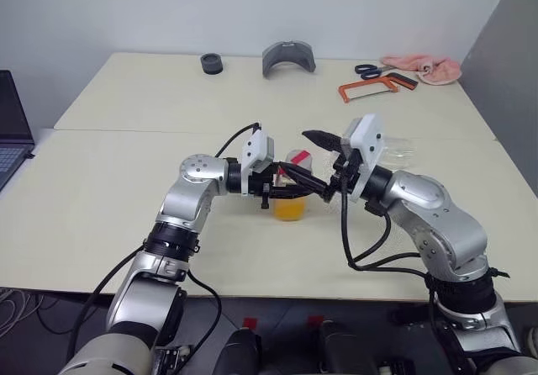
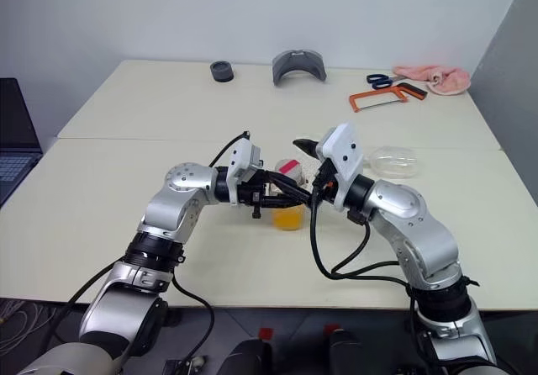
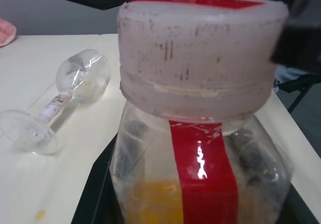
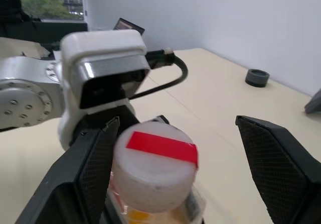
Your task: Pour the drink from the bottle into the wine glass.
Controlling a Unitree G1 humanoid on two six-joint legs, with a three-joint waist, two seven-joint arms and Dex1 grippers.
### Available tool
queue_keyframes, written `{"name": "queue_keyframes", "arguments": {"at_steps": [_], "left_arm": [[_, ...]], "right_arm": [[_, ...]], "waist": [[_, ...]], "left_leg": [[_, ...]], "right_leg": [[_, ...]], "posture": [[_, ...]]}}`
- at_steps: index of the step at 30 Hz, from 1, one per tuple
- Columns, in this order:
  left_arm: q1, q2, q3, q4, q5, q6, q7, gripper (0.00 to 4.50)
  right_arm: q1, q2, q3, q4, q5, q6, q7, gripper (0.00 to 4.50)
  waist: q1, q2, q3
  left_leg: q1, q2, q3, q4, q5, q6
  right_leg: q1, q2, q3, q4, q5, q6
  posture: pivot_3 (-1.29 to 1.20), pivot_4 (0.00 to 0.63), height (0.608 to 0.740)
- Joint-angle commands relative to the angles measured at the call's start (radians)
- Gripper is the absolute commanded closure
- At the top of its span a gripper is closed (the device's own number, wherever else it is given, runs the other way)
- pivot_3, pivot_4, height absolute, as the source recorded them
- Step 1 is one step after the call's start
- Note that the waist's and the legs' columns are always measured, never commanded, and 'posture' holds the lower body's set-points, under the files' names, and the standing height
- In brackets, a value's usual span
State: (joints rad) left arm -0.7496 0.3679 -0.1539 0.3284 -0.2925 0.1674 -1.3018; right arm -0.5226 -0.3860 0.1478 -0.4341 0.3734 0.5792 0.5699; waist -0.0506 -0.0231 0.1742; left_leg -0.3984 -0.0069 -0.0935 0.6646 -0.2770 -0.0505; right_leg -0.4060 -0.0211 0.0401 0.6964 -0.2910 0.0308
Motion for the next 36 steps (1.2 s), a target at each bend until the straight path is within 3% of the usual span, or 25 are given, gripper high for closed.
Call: {"name": "queue_keyframes", "arguments": {"at_steps": [1, 14, 25, 31, 36], "left_arm": [[-0.016, 0.005, 0.021, -0.032, -0.026, -0.010, -0.006, 2.82], [-0.007, 0.003, 0.035, -0.027, -0.032, -0.020, 0.018, 2.83], [-0.032, -0.013, 0.064, 0.022, -0.047, -0.013, 0.032, 2.84], [-0.049, -0.021, 0.080, 0.040, -0.072, 0.031, 0.025, 2.84], [-0.060, -0.007, 0.069, 0.051, -0.083, 0.071, -0.014, 2.84]], "right_arm": [[0.003, -0.010, -0.024, -0.008, -0.025, -0.031, -0.014, 0.54], [0.058, -0.054, -0.096, -0.037, 0.000, 0.005, -0.032, 0.54], [0.099, -0.080, -0.121, -0.134, 0.145, 0.101, 0.018, 0.54], [0.080, -0.064, -0.126, -0.150, 0.209, 0.135, 0.004, 0.54], [0.037, -0.036, -0.088, -0.134, 0.169, 0.112, -0.033, 0.54]], "waist": [[0.000, 0.000, 0.000], [0.000, 0.000, 0.000], [0.001, 0.000, 0.000], [0.001, 0.000, 0.000], [-0.001, 0.000, 0.000]], "left_leg": [[0.000, 0.000, 0.000, 0.000, 0.000, 0.000], [0.000, 0.000, 0.000, 0.000, 0.000, 0.000], [0.000, 0.000, 0.000, 0.000, 0.000, 0.000], [0.000, 0.000, 0.000, 0.000, 0.000, 0.000], [0.000, 0.000, 0.000, 0.000, 0.000, 0.000]], "right_leg": [[0.000, 0.000, 0.000, 0.000, 0.000, 0.000], [0.000, 0.000, 0.000, 0.000, 0.000, 0.000], [0.000, 0.000, 0.000, 0.000, 0.000, 0.000], [0.000, 0.000, 0.000, 0.000, 0.000, 0.000], [0.000, 0.001, 0.000, 0.000, 0.000, 0.000]], "posture": [[0.00, 0.150, 0.740], [0.00, 0.150, 0.740], [0.00, 0.150, 0.740], [0.00, 0.150, 0.740], [0.00, 0.150, 0.740]]}}
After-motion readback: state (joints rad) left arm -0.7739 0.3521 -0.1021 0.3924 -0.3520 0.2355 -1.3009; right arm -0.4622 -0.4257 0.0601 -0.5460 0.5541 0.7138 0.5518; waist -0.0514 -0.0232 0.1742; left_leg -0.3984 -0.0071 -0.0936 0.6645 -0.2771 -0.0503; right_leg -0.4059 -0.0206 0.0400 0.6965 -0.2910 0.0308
